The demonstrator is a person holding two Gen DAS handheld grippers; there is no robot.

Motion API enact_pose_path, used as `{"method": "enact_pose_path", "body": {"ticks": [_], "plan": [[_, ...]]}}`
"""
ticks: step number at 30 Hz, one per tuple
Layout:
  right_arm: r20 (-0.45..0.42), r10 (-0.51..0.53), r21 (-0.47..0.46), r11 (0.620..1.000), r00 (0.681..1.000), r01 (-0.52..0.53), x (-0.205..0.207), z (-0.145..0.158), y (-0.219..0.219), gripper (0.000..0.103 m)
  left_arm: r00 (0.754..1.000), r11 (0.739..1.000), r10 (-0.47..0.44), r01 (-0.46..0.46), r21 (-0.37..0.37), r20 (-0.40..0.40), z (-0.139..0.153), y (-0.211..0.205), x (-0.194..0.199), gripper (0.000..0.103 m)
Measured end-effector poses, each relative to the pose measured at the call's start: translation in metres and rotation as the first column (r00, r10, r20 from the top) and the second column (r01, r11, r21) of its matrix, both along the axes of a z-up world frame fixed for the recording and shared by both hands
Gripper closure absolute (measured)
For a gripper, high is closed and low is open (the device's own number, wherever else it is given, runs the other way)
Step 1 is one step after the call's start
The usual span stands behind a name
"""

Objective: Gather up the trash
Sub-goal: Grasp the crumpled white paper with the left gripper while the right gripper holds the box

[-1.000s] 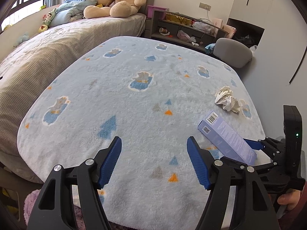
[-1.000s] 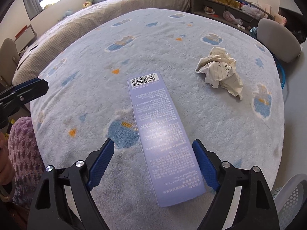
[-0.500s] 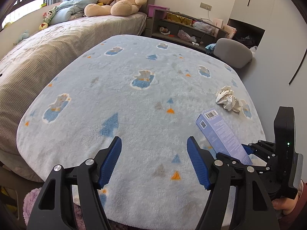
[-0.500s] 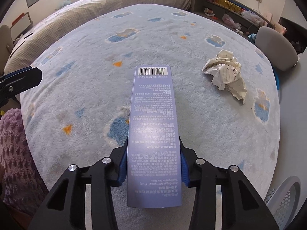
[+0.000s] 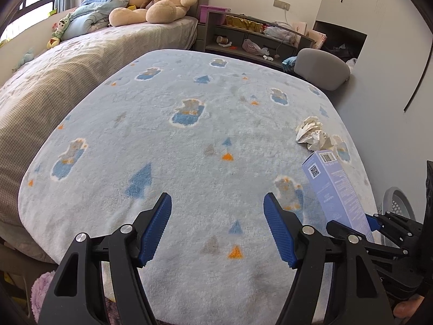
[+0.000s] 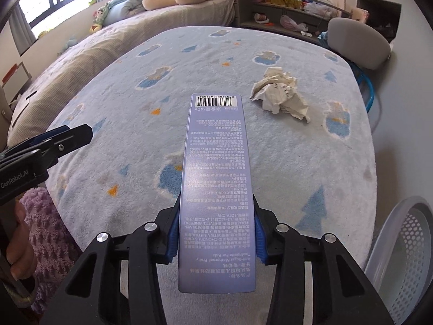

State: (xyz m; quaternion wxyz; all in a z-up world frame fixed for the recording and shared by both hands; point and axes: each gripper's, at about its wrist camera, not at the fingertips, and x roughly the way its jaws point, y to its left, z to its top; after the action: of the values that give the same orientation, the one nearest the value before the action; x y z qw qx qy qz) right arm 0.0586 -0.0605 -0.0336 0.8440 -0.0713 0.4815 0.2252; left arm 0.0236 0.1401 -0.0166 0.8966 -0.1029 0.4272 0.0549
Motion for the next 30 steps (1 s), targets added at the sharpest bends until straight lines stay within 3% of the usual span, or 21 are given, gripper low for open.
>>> {"method": "enact_pose_path", "body": {"ticks": [8, 17, 30], "plan": [[0.025, -0.163, 0.061, 0.985, 0.986, 0.161, 0.001, 0.028, -0.055, 0.061, 0.994, 0.994, -0.106, 0.106, -0.006, 0.014, 0.003, -0.047, 0.035, 0.035], [0.058, -0.293, 0.074, 0.955, 0.954, 0.288, 0.004, 0.045, -0.120, 0.061, 0.970, 0.970, -0.242, 0.242, -0.019, -0.019, -0.006, -0.120, 0.091, 0.035], [0.059, -0.345, 0.153, 0.930, 0.937, 0.334, 0.010, 0.048, -0.168, 0.061, 0.972, 0.976, -0.214, 0.217, 0.023, -0.096, -0.030, -0.154, 0.187, 0.034]]}}
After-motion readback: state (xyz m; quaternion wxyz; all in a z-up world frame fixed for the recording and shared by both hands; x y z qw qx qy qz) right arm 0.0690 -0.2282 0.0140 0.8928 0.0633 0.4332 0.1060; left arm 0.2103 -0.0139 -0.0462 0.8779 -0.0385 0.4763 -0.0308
